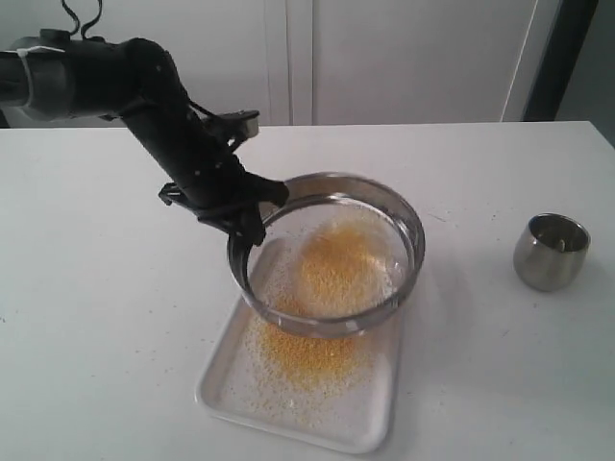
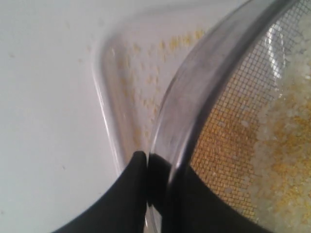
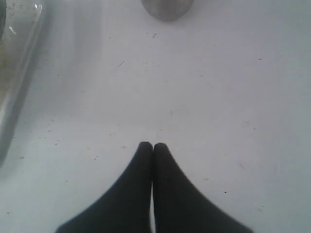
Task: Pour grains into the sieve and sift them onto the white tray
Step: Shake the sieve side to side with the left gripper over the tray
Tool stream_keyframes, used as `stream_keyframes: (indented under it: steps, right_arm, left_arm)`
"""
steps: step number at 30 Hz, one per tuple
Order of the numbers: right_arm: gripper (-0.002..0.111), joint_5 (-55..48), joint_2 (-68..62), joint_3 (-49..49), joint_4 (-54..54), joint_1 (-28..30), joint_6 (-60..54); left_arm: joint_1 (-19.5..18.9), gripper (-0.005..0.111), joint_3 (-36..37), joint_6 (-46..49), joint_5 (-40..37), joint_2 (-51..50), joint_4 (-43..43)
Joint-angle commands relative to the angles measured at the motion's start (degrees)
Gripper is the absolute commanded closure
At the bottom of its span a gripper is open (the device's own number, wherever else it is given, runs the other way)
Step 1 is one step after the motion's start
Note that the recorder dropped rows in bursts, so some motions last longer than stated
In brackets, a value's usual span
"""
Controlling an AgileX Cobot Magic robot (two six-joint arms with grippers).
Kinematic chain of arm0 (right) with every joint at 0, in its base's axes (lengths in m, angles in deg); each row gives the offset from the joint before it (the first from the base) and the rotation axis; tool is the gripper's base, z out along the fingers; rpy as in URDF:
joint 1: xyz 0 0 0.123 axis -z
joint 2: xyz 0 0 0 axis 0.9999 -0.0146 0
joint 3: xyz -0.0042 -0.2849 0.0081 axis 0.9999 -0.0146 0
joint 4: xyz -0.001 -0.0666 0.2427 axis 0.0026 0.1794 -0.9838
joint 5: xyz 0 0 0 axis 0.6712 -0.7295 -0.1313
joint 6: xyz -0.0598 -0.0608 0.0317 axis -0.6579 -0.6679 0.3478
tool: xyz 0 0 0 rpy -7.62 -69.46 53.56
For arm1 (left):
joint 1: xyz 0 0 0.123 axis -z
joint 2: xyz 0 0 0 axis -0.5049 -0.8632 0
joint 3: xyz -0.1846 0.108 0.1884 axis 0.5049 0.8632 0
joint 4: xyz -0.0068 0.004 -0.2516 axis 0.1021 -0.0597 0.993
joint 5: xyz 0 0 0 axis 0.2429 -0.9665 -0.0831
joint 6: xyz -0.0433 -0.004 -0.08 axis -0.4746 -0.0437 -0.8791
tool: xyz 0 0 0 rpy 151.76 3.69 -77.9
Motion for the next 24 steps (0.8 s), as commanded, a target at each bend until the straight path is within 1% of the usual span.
stream_keyframes:
  steps: [1,2,3,4,6,8,9,11,13,14,15,16,17,18,19,20,21,22,24]
  right_arm:
    - [0.108,0.47,0.23,0.15,-0.06,-0.07,0.35]
    - [0.108,0.47,0.23,0.15,-0.06,-0.07,0.35]
    - [0.108,0.47,0.23,0.15,-0.06,-0.07,0.35]
    - [0.108,0.47,0.23,0.15,-0.06,-0.07,0.35]
    - [0.108,0.47,0.23,0.15,-0.06,-0.07,0.35]
    - [0.108,0.47,0.23,0.15,-0.06,-0.07,0.35]
    - [0.108,0.47,0.23,0.15,-0.06,-0.07,0.35]
    - [0.108,0.47,0.23,0.15,-0.06,-0.07,0.35]
    - [0.108,0.47,0.23,0.15,-0.06,-0.07,0.35]
    - [0.108,0.47,0.23,0.15,-0.06,-0.07,0.35]
    - [0.108,0.47,0.23,0.15,-0.06,-0.07,0.35]
    - [0.108,0.47,0.23,0.15,-0.06,-0.07,0.35]
    - [0.108,0.47,0.23,0.15,-0.06,-0.07,0.35]
    - [0.108,0.47,0.23,0.15,-0.06,-0.07,0.35]
    - [0.108,0.47,0.23,0.15,-0.06,-0.07,0.35]
    - [0.108,0.47,0.23,0.15,-0.06,-0.07,0.35]
    - [0.108,0.47,0.23,0.15,-0.06,-0.07,0.35]
    - [0.108,0.47,0.23,0.15,-0.06,-0.07,0.35]
    - [0.108,0.47,0.23,0.15,-0.06,-0.07,0.35]
  left_arm:
    - [-5.16,0.107,-4.27,1.71,-10.56,-4.23,8.11]
    - [-5.17,0.107,-2.97,4.29,-12.54,-3.41,8.56]
    - [-5.17,0.107,-1.36,5.43,-12.37,-1.73,8.56]
    - [-4.89,0.107,0.95,5.83,-10.33,0.35,8.82]
    - [-4.57,0.107,4.5,6.53,-3.72,3.42,9.07]
    - [-4.57,0.107,5.27,6.53,2.61,3.72,9.95]
    - [-4.87,0.107,4.79,6.53,3.56,2.91,10.94]
    - [-5.06,0.107,2.28,8.43,1.64,-0.2,14.09]
    - [-5.06,0.107,0.36,8.57,-4.34,-2.88,16.52]
    - [-5.06,0.107,0.48,9.94,-7.81,-2.99,17.86]
    - [-4.51,0.107,1.21,12.19,-9.28,-2.36,18.45]
    - [-3.92,0.107,3.18,13.06,-7.78,-0.73,18.44]
    - [-3.32,0.107,4.65,13.17,-4.7,1.14,17.91]
    - [-3.04,0.107,5.92,13.17,-0.92,2.41,17.69]
    - [-3.04,0.107,6.94,13.06,4.78,3.21,17.57]
    - [-3.63,0.107,6.14,12.96,7.61,2.52,18.23]
    - [-4.36,0.107,5.12,12.96,6.14,1.14,18.61]
    - [-4.82,0.107,4.13,12.96,2.95,0.22,19.02]
    - [-5.3,0.107,4.12,13.47,-5.24,-0.55,19.43]
